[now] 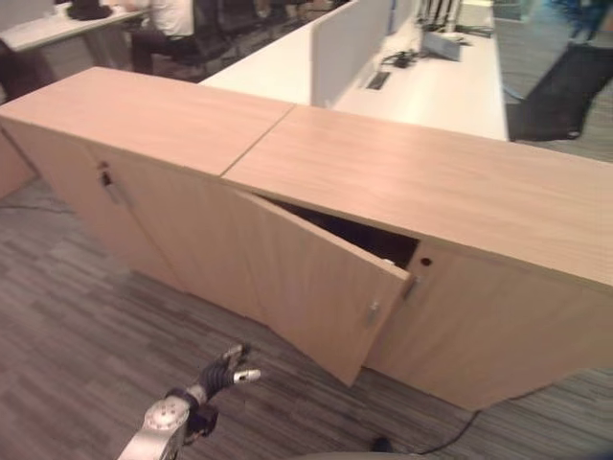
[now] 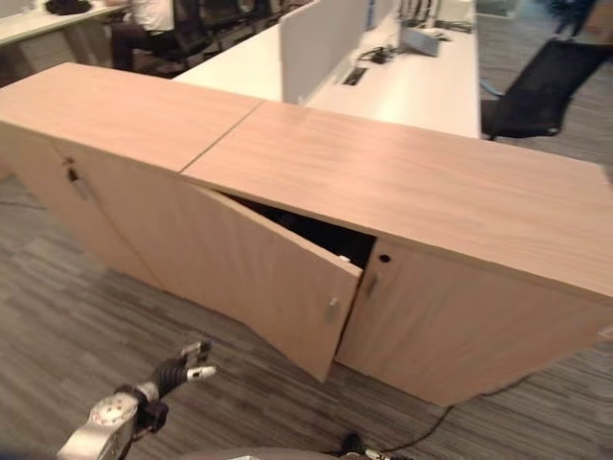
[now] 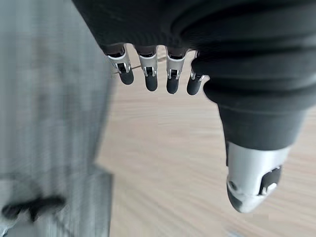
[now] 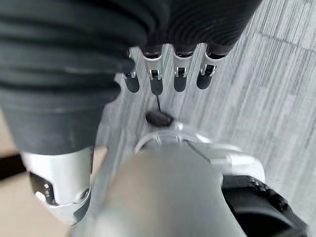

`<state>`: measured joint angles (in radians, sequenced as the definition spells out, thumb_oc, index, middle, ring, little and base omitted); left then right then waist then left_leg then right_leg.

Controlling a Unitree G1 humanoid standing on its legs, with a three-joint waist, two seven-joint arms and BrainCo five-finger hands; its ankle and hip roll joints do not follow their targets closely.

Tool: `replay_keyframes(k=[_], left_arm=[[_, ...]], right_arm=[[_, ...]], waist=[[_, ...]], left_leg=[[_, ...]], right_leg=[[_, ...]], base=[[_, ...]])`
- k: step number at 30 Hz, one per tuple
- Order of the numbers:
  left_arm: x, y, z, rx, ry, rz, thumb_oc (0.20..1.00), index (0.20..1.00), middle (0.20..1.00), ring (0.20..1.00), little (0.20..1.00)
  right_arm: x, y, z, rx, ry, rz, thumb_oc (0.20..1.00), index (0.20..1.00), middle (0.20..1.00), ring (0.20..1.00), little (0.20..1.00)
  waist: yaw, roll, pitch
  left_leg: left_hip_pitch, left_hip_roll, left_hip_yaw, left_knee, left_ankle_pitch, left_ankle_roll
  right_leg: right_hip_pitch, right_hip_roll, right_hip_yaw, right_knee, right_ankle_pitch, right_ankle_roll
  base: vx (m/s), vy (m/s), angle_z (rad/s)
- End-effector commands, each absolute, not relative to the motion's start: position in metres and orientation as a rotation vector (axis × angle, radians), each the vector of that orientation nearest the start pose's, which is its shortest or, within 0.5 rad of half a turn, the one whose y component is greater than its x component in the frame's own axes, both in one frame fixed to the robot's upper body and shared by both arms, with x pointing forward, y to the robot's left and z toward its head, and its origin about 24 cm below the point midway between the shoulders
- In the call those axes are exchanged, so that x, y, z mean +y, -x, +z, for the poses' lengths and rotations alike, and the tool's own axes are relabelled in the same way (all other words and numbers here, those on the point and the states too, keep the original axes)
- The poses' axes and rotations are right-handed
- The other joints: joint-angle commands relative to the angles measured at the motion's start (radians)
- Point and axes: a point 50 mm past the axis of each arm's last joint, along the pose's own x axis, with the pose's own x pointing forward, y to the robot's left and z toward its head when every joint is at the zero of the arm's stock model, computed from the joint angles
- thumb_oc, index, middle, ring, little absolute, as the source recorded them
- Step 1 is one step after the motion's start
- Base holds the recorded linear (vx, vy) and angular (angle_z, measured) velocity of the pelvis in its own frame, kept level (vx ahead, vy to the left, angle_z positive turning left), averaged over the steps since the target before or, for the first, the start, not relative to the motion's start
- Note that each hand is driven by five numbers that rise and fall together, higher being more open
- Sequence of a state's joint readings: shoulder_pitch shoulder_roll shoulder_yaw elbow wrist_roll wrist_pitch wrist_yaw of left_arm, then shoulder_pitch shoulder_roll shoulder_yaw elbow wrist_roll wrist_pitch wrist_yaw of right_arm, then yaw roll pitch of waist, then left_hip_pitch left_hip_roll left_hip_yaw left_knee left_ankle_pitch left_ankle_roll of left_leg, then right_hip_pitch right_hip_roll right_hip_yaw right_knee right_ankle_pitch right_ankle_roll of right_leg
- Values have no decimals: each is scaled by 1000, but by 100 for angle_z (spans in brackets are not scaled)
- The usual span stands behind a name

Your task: Put the empty folder in the office cabinet

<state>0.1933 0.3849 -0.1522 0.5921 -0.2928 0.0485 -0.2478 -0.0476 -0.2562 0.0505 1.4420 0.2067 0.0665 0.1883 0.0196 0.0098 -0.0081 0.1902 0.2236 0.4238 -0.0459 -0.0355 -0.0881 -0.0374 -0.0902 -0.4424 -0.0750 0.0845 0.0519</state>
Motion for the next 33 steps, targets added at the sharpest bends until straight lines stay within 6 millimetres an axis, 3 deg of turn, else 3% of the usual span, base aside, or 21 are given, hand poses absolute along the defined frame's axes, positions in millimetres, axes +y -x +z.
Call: replay_keyframes(k=[1,4,5,6,7,9,11,12,13,14,16,18,22,26,33], left_arm=[[228,-135,-124,874,152,33,1000,1000,1000,1000,1000],[225,-112,-144,985,292,170,1000,1000,1000,1000,1000],[225,-99,-155,1035,399,313,1000,1000,1000,1000,1000],[226,-100,-156,1023,451,383,1000,1000,1000,1000,1000],[226,-100,-156,1022,451,383,1000,1000,1000,1000,1000],[230,-104,-156,984,509,492,1000,1000,1000,1000,1000],[237,-101,-156,977,502,554,1000,1000,1000,1000,1000],[246,-98,-156,994,396,585,1000,1000,1000,1000,1000],[246,-98,-156,994,396,585,1000,1000,1000,1000,1000],[247,-97,-156,1008,352,579,1000,1000,1000,1000,1000],[247,-89,-158,1101,109,481,1000,1000,1000,1000,1000],[244,-86,-160,1130,74,442,1000,1000,1000,1000,1000],[235,-74,-165,1201,20,312,1000,1000,1000,1000,1000],[223,-97,-161,1119,7,203,1000,1000,1000,1000,1000],[198,-125,-155,1020,-110,-3,1000,1000,1000,1000,1000]], right_arm=[[-239,-85,-163,1296,-112,-210,1000,1000,1000,1000,1000],[-241,-83,-163,1284,-134,-244,1000,1000,1000,1000,1000],[-242,-84,-163,1280,-144,-258,1000,1000,1000,1000,1000],[-242,-83,-163,1281,-149,-266,1000,1000,1000,1000,1000],[-242,-84,-163,1280,-149,-266,1000,1000,1000,1000,1000],[-242,-82,-163,1277,-166,-290,1000,1000,1000,1000,1000],[-243,-82,-163,1261,-183,-315,1000,1000,1000,1000,1000],[-245,-83,-162,1242,-205,-357,1000,1000,1000,1000,1000],[-245,-83,-162,1242,-205,-357,1000,1000,1000,1000,1000],[-245,-84,-162,1230,-210,-362,1000,1000,1000,1000,1000],[-241,-86,-163,1212,-213,-379,1000,1000,1000,1000,1000],[-239,-83,-164,1220,-218,-380,1000,1000,1000,1000,1000],[-240,-69,-166,1258,-205,-378,1000,1000,1000,1000,1000],[-244,-65,-166,1272,-186,-379,1000,1000,1000,1000,1000],[-241,-65,-166,1253,-222,-406,1000,1000,1000,1000,1000]], waist=[[-28,-8,19],[-35,-10,30],[-25,-16,43],[-15,-23,47],[-18,-22,48],[-3,-35,59],[9,-56,73],[22,-61,93],[21,-62,91],[21,-57,97],[16,-44,107],[13,-42,104],[-11,-21,71],[-34,-2,36],[-52,-3,6]], left_leg=[[-82,128,-86,44,83,-75],[-79,161,-91,118,125,-78],[-102,166,-138,229,144,-58],[-129,147,-189,272,125,-35],[-133,148,-192,277,122,-34],[-198,83,-286,330,83,-4],[-273,-26,-358,348,29,31],[-326,-154,-428,337,-40,49],[-329,-156,-429,336,-38,50],[-337,-193,-447,316,-38,51],[-339,-232,-439,266,-20,49],[-328,-234,-434,246,-16,49],[-247,-241,-408,87,16,65],[-191,-252,-408,-41,55,68],[-168,-251,-397,-41,27,74]], right_leg=[[107,28,70,-12,-139,26],[120,66,101,-9,-146,-1],[122,91,139,5,-160,-23],[126,96,150,6,-167,-31],[125,96,148,6,-168,-30],[134,95,160,8,-176,-35],[129,76,169,9,-165,-38],[131,73,196,6,-160,-32],[129,71,195,6,-159,-31],[128,74,206,4,-154,-28],[120,86,233,5,-143,-19],[122,88,239,1,-140,-17],[116,82,238,-11,-128,-3],[101,80,232,-12,-128,4],[112,74,238,-12,-137,17]], base=[[65,-434,-68],[48,-261,-95],[49,-339,-88],[20,-246,-81],[4,-129,-72],[-26,-130,-98],[-62,-82,-35],[-7,-44,-29],[-12,-5,-57],[-18,22,-75],[-8,49,-61],[25,43,-31],[55,89,-26],[48,78,3],[29,34,3]])
